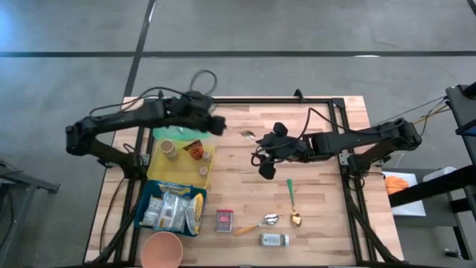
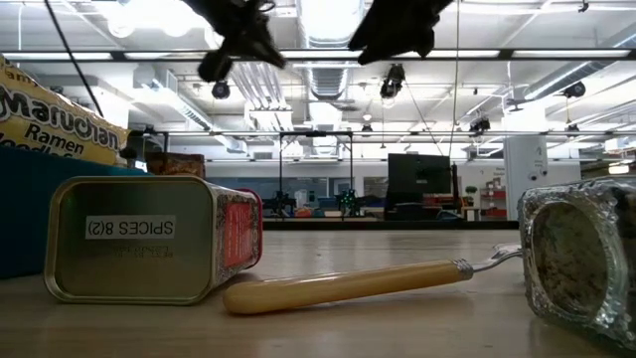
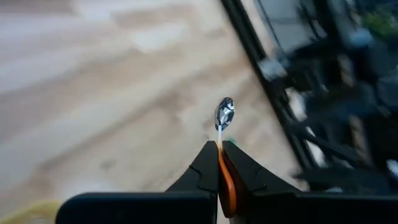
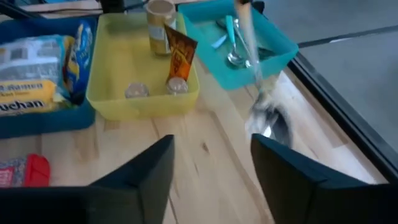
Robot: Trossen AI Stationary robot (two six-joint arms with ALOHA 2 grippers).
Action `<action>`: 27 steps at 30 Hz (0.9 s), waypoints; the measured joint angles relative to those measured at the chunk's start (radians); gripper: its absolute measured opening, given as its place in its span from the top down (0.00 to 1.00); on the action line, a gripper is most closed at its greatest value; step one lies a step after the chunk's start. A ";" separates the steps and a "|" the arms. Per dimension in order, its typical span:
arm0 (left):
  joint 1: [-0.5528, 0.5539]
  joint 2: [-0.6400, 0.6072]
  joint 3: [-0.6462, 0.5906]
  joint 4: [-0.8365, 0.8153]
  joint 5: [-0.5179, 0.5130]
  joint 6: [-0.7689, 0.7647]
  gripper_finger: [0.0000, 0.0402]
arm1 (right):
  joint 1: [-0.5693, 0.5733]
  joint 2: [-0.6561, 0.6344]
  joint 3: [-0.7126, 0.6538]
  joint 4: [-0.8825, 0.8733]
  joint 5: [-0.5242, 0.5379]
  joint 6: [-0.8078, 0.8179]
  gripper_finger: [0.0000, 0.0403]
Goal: Pick & Place Food Item
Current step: Put the white spoon into the green bin
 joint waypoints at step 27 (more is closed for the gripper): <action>0.533 -0.378 -0.451 -0.176 -0.051 0.031 0.98 | 0.012 0.000 0.055 -0.116 -0.008 0.068 0.35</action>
